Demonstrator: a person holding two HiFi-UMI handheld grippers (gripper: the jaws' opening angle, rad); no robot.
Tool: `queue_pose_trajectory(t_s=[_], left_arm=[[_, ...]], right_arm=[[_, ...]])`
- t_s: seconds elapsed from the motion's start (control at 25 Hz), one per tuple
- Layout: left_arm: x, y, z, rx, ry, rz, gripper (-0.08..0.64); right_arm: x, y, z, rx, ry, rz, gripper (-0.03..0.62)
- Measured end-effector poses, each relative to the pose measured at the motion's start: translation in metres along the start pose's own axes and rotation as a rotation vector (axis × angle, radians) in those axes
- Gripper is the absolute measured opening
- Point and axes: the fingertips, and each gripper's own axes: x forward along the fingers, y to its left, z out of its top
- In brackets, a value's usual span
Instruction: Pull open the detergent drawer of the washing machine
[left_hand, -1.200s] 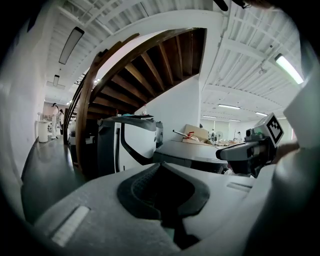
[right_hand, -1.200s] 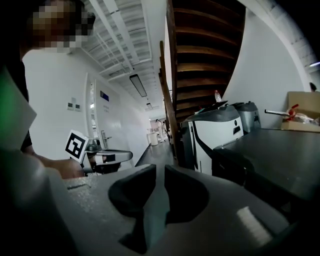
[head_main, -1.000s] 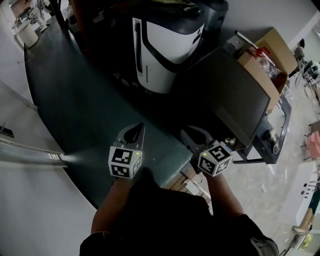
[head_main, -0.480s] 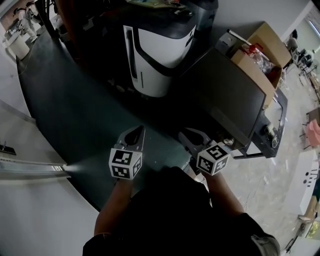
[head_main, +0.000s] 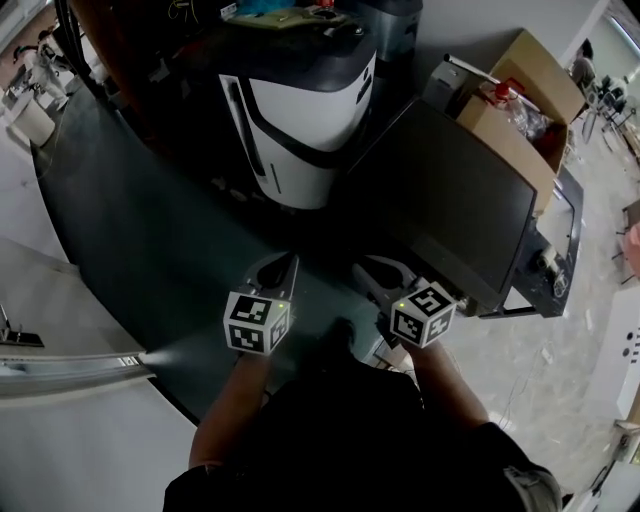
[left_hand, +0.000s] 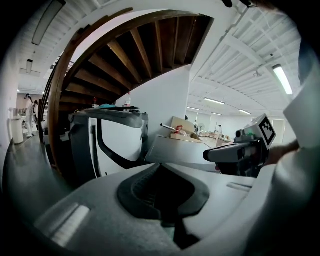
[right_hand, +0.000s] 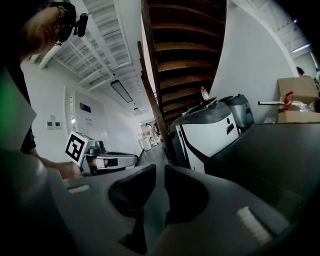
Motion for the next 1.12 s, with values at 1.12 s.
queue_pose_trajectory(t_s=[1.12], left_arm=[[0.197,0.042,0.105,0.148,0.020,-0.344,0.011]], right_arm=[[0.026,-0.162,0.075,0.127,-0.183,-0.383,0.127]])
